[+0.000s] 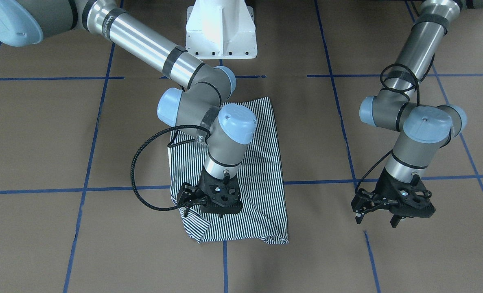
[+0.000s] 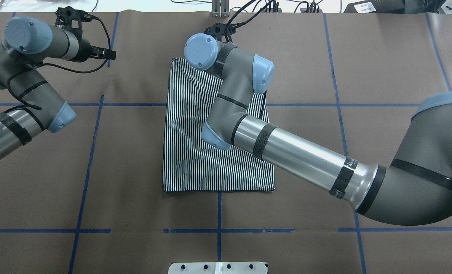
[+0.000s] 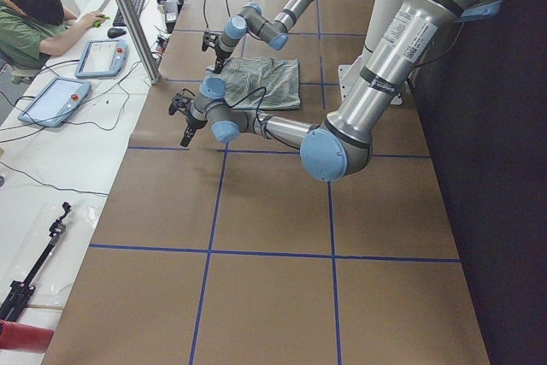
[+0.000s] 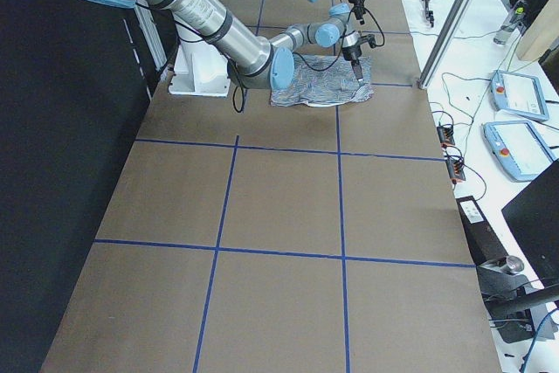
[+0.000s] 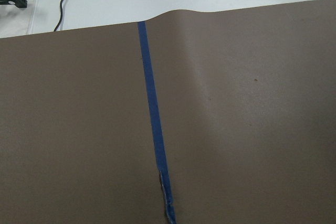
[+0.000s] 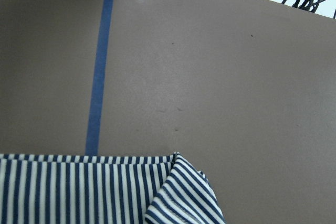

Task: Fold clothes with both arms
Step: 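Reach the right gripper back down to the shirt's far edge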

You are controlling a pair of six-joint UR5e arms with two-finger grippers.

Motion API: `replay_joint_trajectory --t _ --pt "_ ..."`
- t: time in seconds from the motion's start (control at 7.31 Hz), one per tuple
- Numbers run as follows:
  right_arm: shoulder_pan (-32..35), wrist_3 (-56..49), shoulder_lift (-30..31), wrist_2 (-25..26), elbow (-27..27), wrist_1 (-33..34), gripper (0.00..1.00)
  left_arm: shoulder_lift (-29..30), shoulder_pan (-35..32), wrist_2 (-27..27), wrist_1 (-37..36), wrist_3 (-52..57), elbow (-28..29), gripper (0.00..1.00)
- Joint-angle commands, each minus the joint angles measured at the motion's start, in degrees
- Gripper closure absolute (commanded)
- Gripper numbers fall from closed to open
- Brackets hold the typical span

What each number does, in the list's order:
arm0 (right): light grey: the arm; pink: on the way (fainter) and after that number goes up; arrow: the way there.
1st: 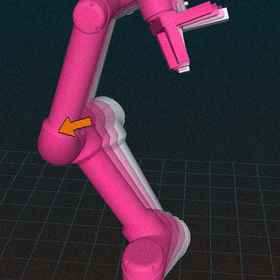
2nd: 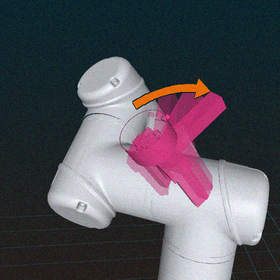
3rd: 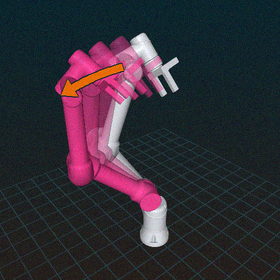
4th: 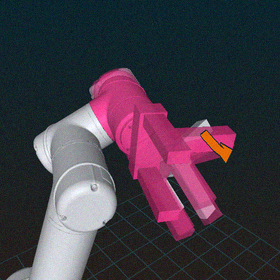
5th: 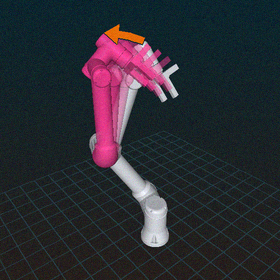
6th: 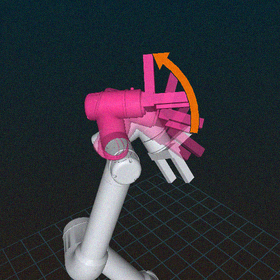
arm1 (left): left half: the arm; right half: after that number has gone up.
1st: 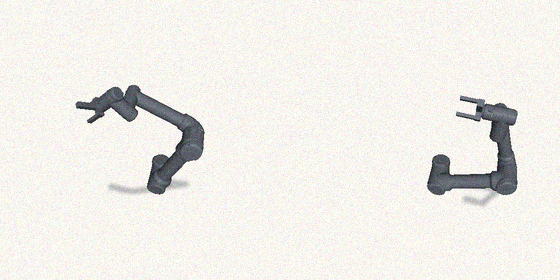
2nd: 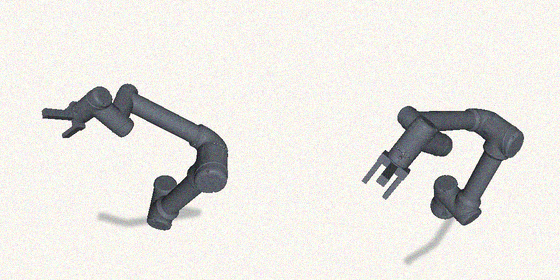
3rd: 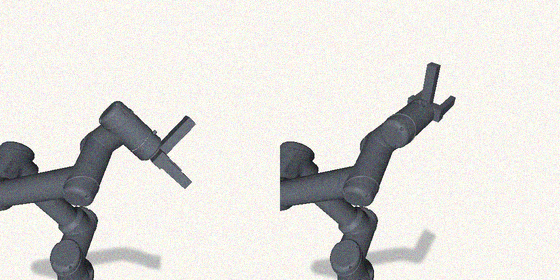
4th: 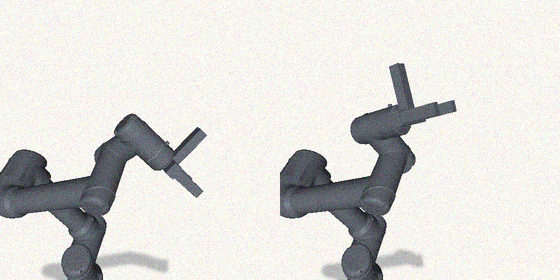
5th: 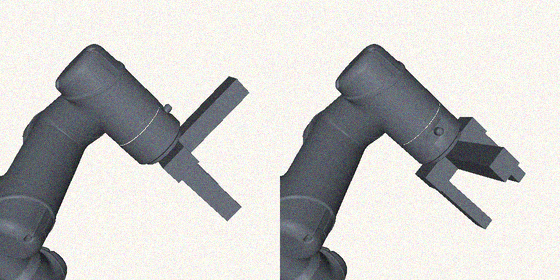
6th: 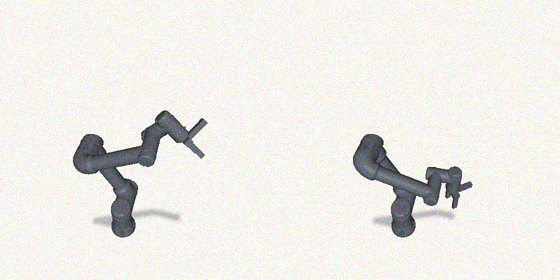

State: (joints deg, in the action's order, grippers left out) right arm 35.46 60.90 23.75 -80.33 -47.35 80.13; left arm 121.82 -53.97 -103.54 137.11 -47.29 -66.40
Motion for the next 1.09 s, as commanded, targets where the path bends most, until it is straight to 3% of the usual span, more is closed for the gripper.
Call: replay_joint_trajectory --t 0.0,0.41,0.96 --pt "-0.6 0.1 0.1 3.3 1.6 -0.2 0.0 0.0 0.0 0.0 0.0 0.0 0.0 0.0" --pt "-0.7 -0.7 0.2 4.9 3.2 -0.3 0.0 0.0 0.1 0.0 0.0 0.0 0.1 0.0" --pt "4.7 -13.4 1.6 3.5 3.3 -0.3 0.0 0.0 0.1 0.0 0.0 0.0 0.0 0.0"
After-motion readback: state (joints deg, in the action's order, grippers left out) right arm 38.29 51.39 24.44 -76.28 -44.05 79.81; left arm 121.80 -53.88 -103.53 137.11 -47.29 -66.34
